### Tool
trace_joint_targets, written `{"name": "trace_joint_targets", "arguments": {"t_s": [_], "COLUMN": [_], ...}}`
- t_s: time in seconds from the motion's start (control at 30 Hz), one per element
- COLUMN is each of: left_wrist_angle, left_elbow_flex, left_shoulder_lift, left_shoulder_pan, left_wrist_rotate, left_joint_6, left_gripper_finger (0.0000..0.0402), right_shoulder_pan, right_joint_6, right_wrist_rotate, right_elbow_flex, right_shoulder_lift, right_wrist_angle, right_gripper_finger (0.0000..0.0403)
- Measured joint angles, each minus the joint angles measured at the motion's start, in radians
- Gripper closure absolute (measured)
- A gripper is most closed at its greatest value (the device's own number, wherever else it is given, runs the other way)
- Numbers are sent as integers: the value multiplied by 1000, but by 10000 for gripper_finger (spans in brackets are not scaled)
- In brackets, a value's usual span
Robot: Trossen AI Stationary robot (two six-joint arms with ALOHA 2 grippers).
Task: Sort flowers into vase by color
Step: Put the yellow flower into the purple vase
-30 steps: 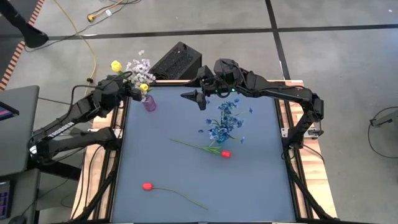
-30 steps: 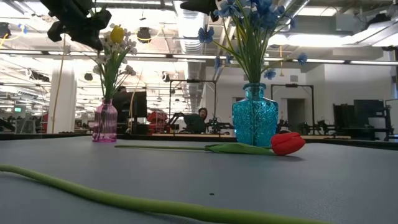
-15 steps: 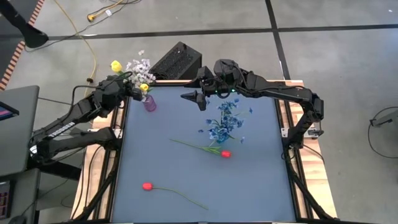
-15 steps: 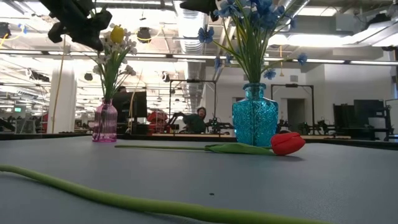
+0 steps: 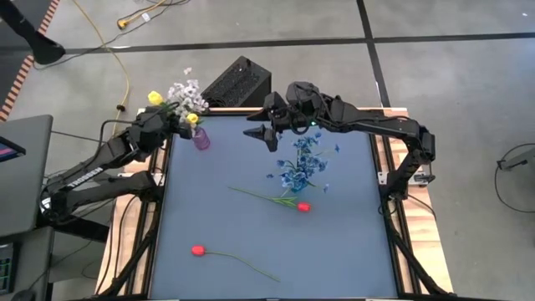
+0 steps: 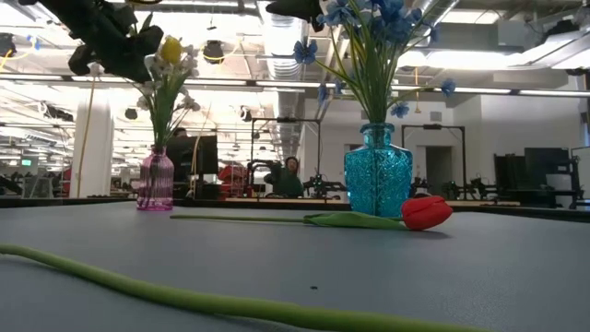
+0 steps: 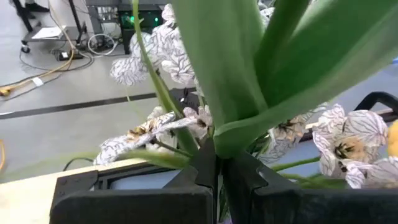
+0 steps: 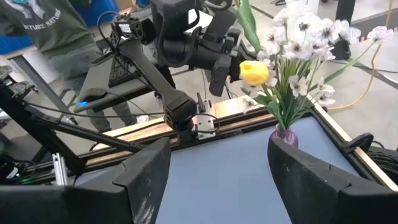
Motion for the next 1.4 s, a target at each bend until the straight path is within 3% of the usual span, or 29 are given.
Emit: {"name": "trace_joint_targets", "arguments": {"t_s": [0.33, 1.03, 1.4], "left_wrist_angle": [-35, -44, 73], "left_elbow_flex": [-36, -37, -40], "left_shoulder_lift": [7, 153, 179], "left_shoulder_pan": [1, 1, 48], "left_wrist_rotate": [40, 78, 158], "left_joint_6": [-24, -2, 63], "left_gripper_finger": [401, 401, 401], "right_shoulder_pan": [0, 5, 5], "right_joint_6": [0, 0, 0], "right_wrist_rotate": [0, 0, -24], "right_elbow_flex": [0, 0, 0], "right_shoulder_lift": [0, 0, 0], "right_wrist_angle": [1, 1, -1], "right_gripper_finger": [106, 106, 106]}}
